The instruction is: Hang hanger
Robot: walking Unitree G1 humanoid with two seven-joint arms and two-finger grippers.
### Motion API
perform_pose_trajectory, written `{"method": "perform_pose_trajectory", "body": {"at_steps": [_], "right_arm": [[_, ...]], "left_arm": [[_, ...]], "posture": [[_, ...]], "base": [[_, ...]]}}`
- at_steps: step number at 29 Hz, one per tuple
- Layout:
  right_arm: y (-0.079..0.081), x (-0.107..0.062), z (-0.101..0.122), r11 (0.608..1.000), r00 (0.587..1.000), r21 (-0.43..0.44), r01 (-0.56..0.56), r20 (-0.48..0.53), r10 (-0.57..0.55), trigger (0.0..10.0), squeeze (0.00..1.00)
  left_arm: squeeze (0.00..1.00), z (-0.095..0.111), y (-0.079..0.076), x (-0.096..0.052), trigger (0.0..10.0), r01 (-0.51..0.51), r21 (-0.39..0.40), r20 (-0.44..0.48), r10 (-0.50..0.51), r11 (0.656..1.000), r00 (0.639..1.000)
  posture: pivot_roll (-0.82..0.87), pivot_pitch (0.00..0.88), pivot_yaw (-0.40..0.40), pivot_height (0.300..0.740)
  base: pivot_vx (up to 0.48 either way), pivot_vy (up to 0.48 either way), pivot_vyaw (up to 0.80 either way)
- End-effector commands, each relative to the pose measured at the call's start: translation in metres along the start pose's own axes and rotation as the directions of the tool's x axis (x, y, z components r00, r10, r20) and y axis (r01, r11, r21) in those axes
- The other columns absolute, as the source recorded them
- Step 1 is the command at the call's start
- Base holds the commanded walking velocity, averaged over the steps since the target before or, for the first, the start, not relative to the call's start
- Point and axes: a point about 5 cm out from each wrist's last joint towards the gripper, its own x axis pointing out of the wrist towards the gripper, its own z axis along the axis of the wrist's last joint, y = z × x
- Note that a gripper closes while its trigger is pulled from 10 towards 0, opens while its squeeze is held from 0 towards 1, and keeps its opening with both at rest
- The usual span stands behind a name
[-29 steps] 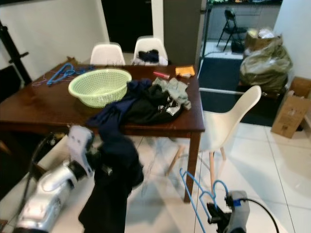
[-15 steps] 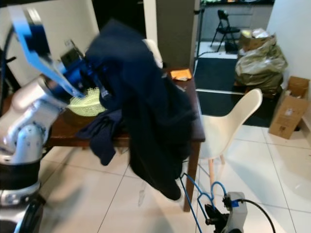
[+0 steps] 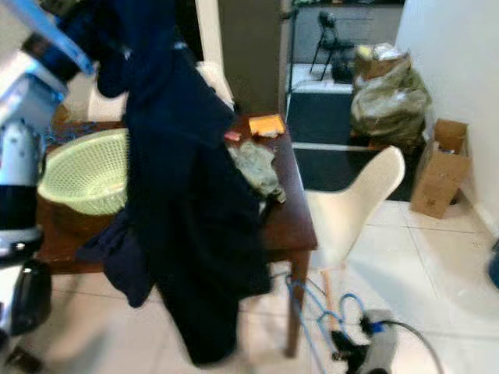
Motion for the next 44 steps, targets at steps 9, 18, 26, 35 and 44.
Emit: {"method": "perform_pose_trajectory", "body": {"at_steps": [9, 18, 26, 35, 44], "right_arm": [[0.001, 0.001, -0.001, 1.0, 1.0, 0.005, 0.009, 0.01, -0.009, 10.0, 0.0], [-0.001, 0.0, -0.002, 1.0, 1.0, 0.006, 0.016, 0.009, -0.016, 10.0, 0.0], [-0.003, -0.001, -0.002, 1.0, 1.0, 0.009, 0.021, 0.01, -0.021, 10.0, 0.0], [-0.005, -0.003, -0.002, 0.999, 1.0, -0.027, 0.026, -0.005, -0.026, 10.0, 0.0], [-0.026, -0.027, -0.004, 0.943, 0.987, -0.332, 0.005, -0.147, -0.057, 10.0, 0.0]], "left_arm": [[0.0, -0.002, 0.021, 0.0, 10.0, -0.122, 0.054, 0.01, 0.122, 0.991, 0.993], [0.0, -0.057, 0.006, -0.018, 10.0, -0.115, -0.021, -0.152, 0.111, 0.993, 0.982], [0.0, -0.12, -0.062, -0.051, 10.0, 0.11, -0.257, -0.368, -0.203, 0.96, 0.907], [0.0, -0.153, -0.111, -0.102, 10.0, 0.341, -0.278, -0.535, -0.44, 0.898, 0.722], [0.0, -0.175, -0.084, -0.132, 10.0, 0.386, -0.051, -0.731, -0.298, 0.921, 0.614]], "posture": [[-0.05, 0.0, 0.007, 0.74], [-0.05, 0.0, 0.005, 0.74], [-0.06, 0.0, 0.007, 0.74], [-0.05, 0.0, 0.001, 0.74], [-0.05, 0.0, 0.003, 0.74]], "base": [[0.391, 0.0, 0.0], [0.387, 0.0, 0.0], [0.179, 0.0, 0.0], [0.0, 0.0, 0.0], [0.0, 0.0, 0.0]]}}
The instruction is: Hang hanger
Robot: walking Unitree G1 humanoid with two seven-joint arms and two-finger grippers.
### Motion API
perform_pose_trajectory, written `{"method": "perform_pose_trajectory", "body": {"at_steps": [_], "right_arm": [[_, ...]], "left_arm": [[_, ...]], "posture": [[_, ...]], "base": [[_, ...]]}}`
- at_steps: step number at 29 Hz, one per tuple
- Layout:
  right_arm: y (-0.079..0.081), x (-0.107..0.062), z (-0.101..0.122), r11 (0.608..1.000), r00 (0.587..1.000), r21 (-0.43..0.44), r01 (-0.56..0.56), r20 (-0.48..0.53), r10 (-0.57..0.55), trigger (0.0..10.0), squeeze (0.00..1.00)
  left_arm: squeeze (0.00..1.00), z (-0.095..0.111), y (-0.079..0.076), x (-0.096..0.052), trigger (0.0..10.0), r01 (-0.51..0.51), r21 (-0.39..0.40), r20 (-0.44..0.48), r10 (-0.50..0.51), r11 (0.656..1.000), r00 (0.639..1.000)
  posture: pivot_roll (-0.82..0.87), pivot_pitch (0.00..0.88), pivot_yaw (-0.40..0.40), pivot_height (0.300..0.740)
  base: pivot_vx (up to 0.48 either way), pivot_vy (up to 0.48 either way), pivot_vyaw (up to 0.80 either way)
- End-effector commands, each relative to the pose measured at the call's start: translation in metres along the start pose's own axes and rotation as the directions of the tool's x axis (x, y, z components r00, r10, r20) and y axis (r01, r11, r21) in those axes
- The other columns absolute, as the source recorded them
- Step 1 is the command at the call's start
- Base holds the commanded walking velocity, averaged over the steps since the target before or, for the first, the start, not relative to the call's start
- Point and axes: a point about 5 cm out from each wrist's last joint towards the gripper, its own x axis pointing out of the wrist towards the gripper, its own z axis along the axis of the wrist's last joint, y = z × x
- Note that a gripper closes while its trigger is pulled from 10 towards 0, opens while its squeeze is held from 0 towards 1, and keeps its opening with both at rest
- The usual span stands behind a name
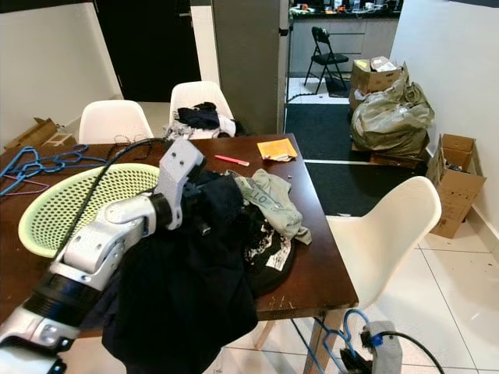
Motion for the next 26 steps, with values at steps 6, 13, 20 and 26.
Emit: {"method": "perform_pose_trajectory", "body": {"at_steps": [6, 13, 20, 26], "right_arm": [[-0.017, -0.019, 0.003, 0.972, 0.996, -0.231, -0.044, -0.09, 0.024, 10.0, 0.0], [-0.04, -0.035, 0.009, 0.883, 0.975, -0.463, -0.084, -0.221, -0.023, 10.0, 0.0], [-0.064, -0.039, 0.021, 0.889, 0.964, -0.444, 0.116, -0.163, -0.208, 10.0, 0.0], [-0.065, -0.031, 0.025, 0.919, 0.945, -0.258, 0.299, -0.054, -0.323, 10.0, 0.0]], "left_arm": [[0.0, -0.026, 0.027, -0.014, 10.0, -0.191, 0.143, -0.163, 0.214, 0.971, 0.963], [0.0, -0.018, 0.029, -0.011, 10.0, -0.241, 0.186, -0.096, 0.262, 0.953, 0.96], [0.45, 0.022, 0.006, 0.002, 10.0, -0.174, 0.017, 0.182, 0.168, 0.985, 0.969], [1.0, 0.059, -0.016, 0.007, 10.0, -0.048, -0.113, 0.392, 0.089, 0.992, 0.916]], "posture": [[-0.06, 0.0, 0.009, 0.74], [-0.06, 0.0, 0.008, 0.74], [-0.07, 0.0, 0.007, 0.74], [-0.07, 0.0, 0.007, 0.74]], "base": [[0.0, 0.0, 0.0], [0.0, 0.0, 0.0], [0.0, 0.0, 0.0], [0.0, 0.0, 0.0]]}}
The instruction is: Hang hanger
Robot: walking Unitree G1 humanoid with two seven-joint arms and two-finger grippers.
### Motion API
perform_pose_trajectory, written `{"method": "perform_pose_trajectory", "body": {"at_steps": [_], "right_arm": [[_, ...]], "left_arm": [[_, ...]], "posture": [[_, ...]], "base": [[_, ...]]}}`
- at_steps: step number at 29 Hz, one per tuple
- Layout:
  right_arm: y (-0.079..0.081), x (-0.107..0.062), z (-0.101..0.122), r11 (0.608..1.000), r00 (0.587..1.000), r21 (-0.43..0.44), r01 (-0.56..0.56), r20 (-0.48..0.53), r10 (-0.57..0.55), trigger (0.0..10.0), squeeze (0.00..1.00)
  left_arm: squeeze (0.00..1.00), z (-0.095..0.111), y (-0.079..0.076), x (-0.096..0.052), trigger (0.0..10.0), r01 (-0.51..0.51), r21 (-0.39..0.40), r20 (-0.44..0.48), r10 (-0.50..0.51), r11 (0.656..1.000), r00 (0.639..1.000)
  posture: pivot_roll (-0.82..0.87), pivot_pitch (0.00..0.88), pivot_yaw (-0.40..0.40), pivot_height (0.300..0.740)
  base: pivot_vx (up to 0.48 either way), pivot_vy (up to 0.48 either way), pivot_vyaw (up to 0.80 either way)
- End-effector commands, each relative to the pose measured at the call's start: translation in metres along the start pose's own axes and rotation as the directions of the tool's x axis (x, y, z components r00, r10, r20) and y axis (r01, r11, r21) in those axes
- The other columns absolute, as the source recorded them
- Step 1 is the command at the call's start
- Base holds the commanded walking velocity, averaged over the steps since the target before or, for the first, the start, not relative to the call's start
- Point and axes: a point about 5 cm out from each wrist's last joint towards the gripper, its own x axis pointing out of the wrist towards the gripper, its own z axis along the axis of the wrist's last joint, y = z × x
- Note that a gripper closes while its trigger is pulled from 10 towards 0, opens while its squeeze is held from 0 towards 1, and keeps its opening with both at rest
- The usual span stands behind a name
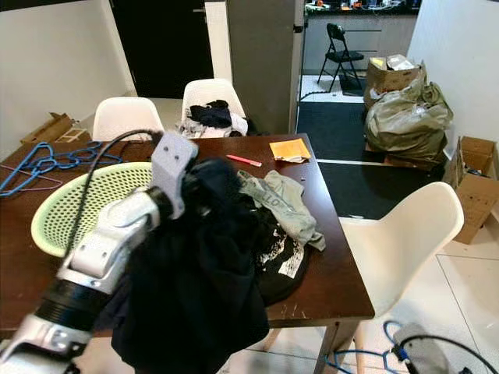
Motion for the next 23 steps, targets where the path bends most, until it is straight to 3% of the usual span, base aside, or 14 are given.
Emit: {"method": "perform_pose_trajectory", "body": {"at_steps": [1, 4, 7, 11, 12, 13, 15, 16, 17, 18, 19, 21, 22, 23], "right_arm": [[-0.009, 0.003, 0.011, 0.991, 0.992, 0.068, 0.112, 0.056, -0.115, 10.0, 0.0], [-0.006, 0.005, 0.01, 0.989, 0.99, 0.064, 0.133, 0.047, -0.136, 10.0, 0.0], [0.001, 0.009, 0.008, 0.975, 0.976, 0.071, 0.212, 0.024, -0.214, 10.0, 0.0], [0.001, 0.009, 0.008, 0.975, 0.976, 0.071, 0.212, 0.024, -0.214, 10.0, 0.0], [0.007, 0.01, 0.008, 0.97, 0.974, 0.102, 0.222, 0.031, -0.226, 10.0, 0.0], [0.01, 0.011, 0.009, 0.968, 0.974, 0.125, 0.219, 0.036, -0.225, 10.0, 0.0], [0.01, 0.011, 0.009, 0.968, 0.974, 0.125, 0.219, 0.036, -0.225, 10.0, 0.0], [0.012, 0.011, 0.009, 0.967, 0.974, 0.14, 0.215, 0.039, -0.222, 10.0, 0.0], [0.014, 0.012, 0.008, 0.965, 0.975, 0.152, 0.211, 0.039, -0.22, 10.0, 0.0], [0.014, 0.012, 0.008, 0.965, 0.975, 0.152, 0.211, 0.039, -0.22, 10.0, 0.0], [0.015, 0.013, 0.006, 0.966, 0.976, 0.157, 0.207, 0.038, -0.215, 10.0, 0.0], [0.015, 0.013, 0.006, 0.966, 0.976, 0.157, 0.207, 0.038, -0.215, 10.0, 0.0], [0.017, 0.015, 0.005, 0.967, 0.977, 0.153, 0.204, 0.035, -0.212, 10.0, 0.0], [0.017, 0.015, 0.005, 0.967, 0.977, 0.153, 0.204, 0.035, -0.212, 10.0, 0.0]], "left_arm": [[1.0, 0.009, -0.005, 0.004, 10.0, 0.028, -0.016, 0.046, -0.027, 0.999, 0.999], [1.0, 0.007, -0.008, 0.005, 10.0, 0.035, -0.008, 0.039, -0.035, 0.999, 0.999], [1.0, -0.008, -0.011, 0.001, 10.0, 0.045, 0.039, -0.026, -0.044, 0.998, 0.999], [1.0, -0.008, -0.011, 0.001, 10.0, 0.045, 0.039, -0.026, -0.044, 0.998, 0.999], [0.0, -0.045, 0.004, -0.013, 10.0, 0.028, 0.172, -0.287, 0.023, 0.985, 0.958], [0.0, -0.065, 0.015, -0.026, 10.0, 0.033, 0.223, -0.431, 0.068, 0.974, 0.9], [0.0, -0.065, 0.015, -0.026, 10.0, 0.033, 0.223, -0.431, 0.068, 0.974, 0.9], [0.0, -0.077, 0.025, -0.037, 10.0, 0.022, 0.255, -0.516, 0.117, 0.967, 0.848], [0.0, -0.084, 0.032, -0.047, 10.0, 0.008, 0.209, -0.586, 0.118, 0.978, 0.802], [0.0, -0.084, 0.032, -0.047, 10.0, 0.008, 0.209, -0.586, 0.118, 0.978, 0.802], [0.0, -0.086, 0.031, -0.054, 10.0, 0.056, 0.172, -0.628, 0.066, 0.984, 0.776], [0.0, -0.086, 0.031, -0.054, 10.0, 0.056, 0.172, -0.628, 0.066, 0.984, 0.776], [0.0, -0.077, 0.024, -0.064, 10.0, 0.197, 0.096, -0.675, -0.082, 0.976, 0.734], [0.0, -0.077, 0.024, -0.064, 10.0, 0.197, 0.096, -0.675, -0.082, 0.976, 0.734]], "posture": [[-0.07, 0.0, 0.007, 0.74], [-0.07, 0.0, 0.009, 0.74], [-0.06, 0.0, 0.012, 0.74], [-0.06, 0.0, 0.012, 0.74], [-0.06, 0.0, 0.015, 0.74], [-0.06, 0.0, 0.016, 0.74], [-0.06, 0.0, 0.016, 0.74], [-0.06, 0.0, 0.016, 0.74], [-0.06, 0.0, 0.016, 0.74], [-0.06, 0.0, 0.016, 0.74], [-0.06, 0.0, 0.016, 0.74], [-0.06, 0.0, 0.016, 0.74], [-0.05, 0.0, 0.011, 0.74], [-0.05, 0.0, 0.011, 0.74]], "base": [[0.0, 0.0, 0.0], [0.0, 0.0, 0.0], [0.0, 0.0, 0.0], [0.0, 0.0, 0.0], [0.0, 0.0, 0.0], [0.0, 0.0, 0.0], [0.0, 0.0, 0.0], [0.0, 0.0, 0.0], [0.0, 0.0, 0.0], [0.0, 0.0, 0.0], [0.0, 0.0, 0.0], [0.0, 0.0, 0.0], [0.0, 0.0, 0.0], [0.0, 0.0, 0.0]]}}
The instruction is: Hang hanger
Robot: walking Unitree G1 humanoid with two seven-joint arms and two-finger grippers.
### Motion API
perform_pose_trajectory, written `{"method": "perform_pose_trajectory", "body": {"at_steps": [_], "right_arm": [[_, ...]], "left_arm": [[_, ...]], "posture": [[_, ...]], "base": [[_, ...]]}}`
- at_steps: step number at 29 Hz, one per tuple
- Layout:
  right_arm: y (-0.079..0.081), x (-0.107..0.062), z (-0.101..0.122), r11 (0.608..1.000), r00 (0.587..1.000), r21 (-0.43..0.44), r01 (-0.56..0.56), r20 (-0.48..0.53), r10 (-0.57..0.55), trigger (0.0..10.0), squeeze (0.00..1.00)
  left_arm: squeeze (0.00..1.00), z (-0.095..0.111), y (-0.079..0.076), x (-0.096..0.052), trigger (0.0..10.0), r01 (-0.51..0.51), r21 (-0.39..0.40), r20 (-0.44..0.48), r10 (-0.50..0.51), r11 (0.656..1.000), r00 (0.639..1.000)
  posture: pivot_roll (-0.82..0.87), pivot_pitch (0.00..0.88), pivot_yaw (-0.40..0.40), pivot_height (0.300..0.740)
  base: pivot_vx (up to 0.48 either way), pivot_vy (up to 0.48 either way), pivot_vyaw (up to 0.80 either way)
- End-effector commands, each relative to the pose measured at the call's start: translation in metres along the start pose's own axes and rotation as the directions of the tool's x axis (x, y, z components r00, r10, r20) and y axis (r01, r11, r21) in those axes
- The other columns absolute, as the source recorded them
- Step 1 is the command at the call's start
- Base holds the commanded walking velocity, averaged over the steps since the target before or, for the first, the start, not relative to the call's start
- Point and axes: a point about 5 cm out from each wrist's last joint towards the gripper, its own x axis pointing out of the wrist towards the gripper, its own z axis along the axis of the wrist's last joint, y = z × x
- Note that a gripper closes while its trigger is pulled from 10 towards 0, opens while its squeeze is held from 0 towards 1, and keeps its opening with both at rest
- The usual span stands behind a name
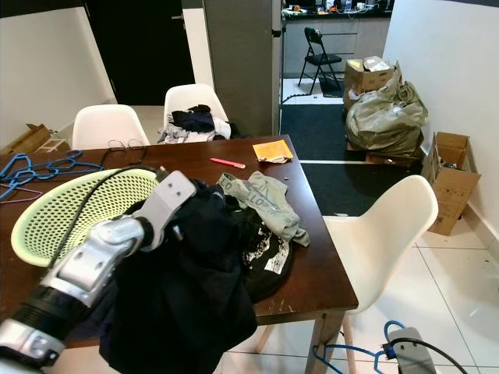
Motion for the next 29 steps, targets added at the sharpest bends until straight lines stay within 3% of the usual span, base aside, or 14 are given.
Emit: {"method": "perform_pose_trajectory", "body": {"at_steps": [1, 5, 6, 9, 11, 12, 14, 16, 20, 22, 23, 26, 27, 29], "right_arm": [[-0.006, 0.003, 0.013, 0.997, 0.995, 0.032, 0.069, 0.069, -0.071, 10.0, 0.0], [-0.007, 0.004, 0.014, 0.996, 0.994, 0.037, 0.081, 0.076, -0.083, 10.0, 0.0], [-0.007, 0.004, 0.014, 0.996, 0.994, 0.037, 0.081, 0.076, -0.083, 10.0, 0.0], [-0.008, 0.005, 0.015, 0.995, 0.993, 0.045, 0.085, 0.08, -0.089, 10.0, 0.0], [-0.008, 0.005, 0.017, 0.995, 0.992, 0.051, 0.089, 0.085, -0.093, 10.0, 0.0], [-0.008, 0.005, 0.018, 0.995, 0.992, 0.053, 0.089, 0.087, -0.094, 10.0, 0.0], [-0.008, 0.005, 0.018, 0.995, 0.992, 0.053, 0.089, 0.087, -0.094, 10.0, 0.0], [-0.009, 0.004, 0.019, 0.994, 0.991, 0.057, 0.09, 0.092, -0.095, 10.0, 0.0], [-0.009, 0.004, 0.02, 0.994, 0.991, 0.061, 0.091, 0.096, -0.096, 10.0, 0.0], [-0.009, 0.004, 0.019, 0.994, 0.99, 0.064, 0.091, 0.098, -0.097, 10.0, 0.0], [-0.009, 0.004, 0.019, 0.994, 0.99, 0.064, 0.091, 0.099, -0.097, 10.0, 0.0], [-0.009, 0.004, 0.019, 0.994, 0.99, 0.064, 0.091, 0.099, -0.097, 10.0, 0.0], [-0.008, 0.004, 0.019, 0.994, 0.99, 0.066, 0.092, 0.1, -0.098, 10.0, 0.0], [-0.007, 0.005, 0.018, 0.993, 0.99, 0.067, 0.099, 0.098, -0.105, 10.0, 0.0]], "left_arm": [[0.0, 0.008, -0.012, -0.012, 10.0, 0.176, -0.006, 0.017, -0.176, 0.984, 0.984], [0.0, 0.044, -0.017, -0.029, 10.0, 0.323, -0.028, 0.244, -0.307, 0.946, 0.92], [0.0, 0.044, -0.017, -0.029, 10.0, 0.323, -0.028, 0.244, -0.307, 0.946, 0.92], [0.0, 0.064, -0.02, -0.045, 10.0, 0.424, 0.01, 0.382, -0.395, 0.906, 0.836], [0.0, 0.061, -0.031, -0.064, 10.0, 0.542, 0.112, 0.342, -0.545, 0.833, 0.766], [0.0, 0.052, -0.033, -0.071, 10.0, 0.576, 0.155, 0.26, -0.595, 0.803, 0.76], [0.0, 0.052, -0.033, -0.071, 10.0, 0.576, 0.155, 0.26, -0.595, 0.803, 0.76], [0.0, 0.04, -0.03, -0.081, 10.0, 0.592, 0.184, 0.141, -0.618, 0.784, 0.774], [0.0, 0.035, -0.014, -0.09, 10.0, 0.548, 0.187, 0.065, -0.566, 0.816, 0.822], [0.0, 0.044, 0.028, -0.09, 10.0, 0.247, 0.235, 0.061, -0.268, 0.94, 0.962], [0.0, 0.048, 0.044, -0.091, 10.0, 0.114, 0.255, 0.071, -0.136, 0.96, 0.988], [0.0, 0.048, 0.044, -0.091, 10.0, 0.114, 0.255, 0.071, -0.136, 0.96, 0.988], [0.0, 0.054, 0.069, -0.093, 10.0, -0.112, 0.216, 0.103, 0.092, 0.97, 0.99], [0.0, 0.059, 0.093, -0.103, 10.0, -0.449, -0.018, 0.202, 0.443, 0.893, 0.873]], "posture": [[-0.05, 0.0, 0.012, 0.74], [-0.05, 0.0, 0.013, 0.74], [-0.05, 0.0, 0.013, 0.74], [-0.05, 0.0, 0.014, 0.74], [-0.05, 0.0, 0.017, 0.74], [-0.05, 0.0, 0.017, 0.74], [-0.05, 0.0, 0.017, 0.74], [-0.05, 0.0, 0.018, 0.74], [-0.05, 0.0, 0.017, 0.74], [-0.04, 0.0, 0.015, 0.74], [-0.04, 0.0, 0.015, 0.74], [-0.04, 0.0, 0.015, 0.74], [-0.03, 0.0, 0.012, 0.74], [-0.02, 0.0, 0.005, 0.74]], "base": [[0.0, 0.0, 0.0], [0.0, 0.0, 0.0], [0.0, 0.0, 0.0], [0.0, 0.0, 0.0], [0.0, 0.0, 0.0], [0.0, 0.0, 0.0], [0.0, 0.0, 0.0], [0.0, 0.0, 0.0], [0.0, 0.0, 0.0], [0.0, 0.0, 0.0], [0.0, 0.0, 0.0], [0.0, 0.0, 0.0], [0.0, 0.0, 0.0], [0.0, 0.0, 0.0]]}}
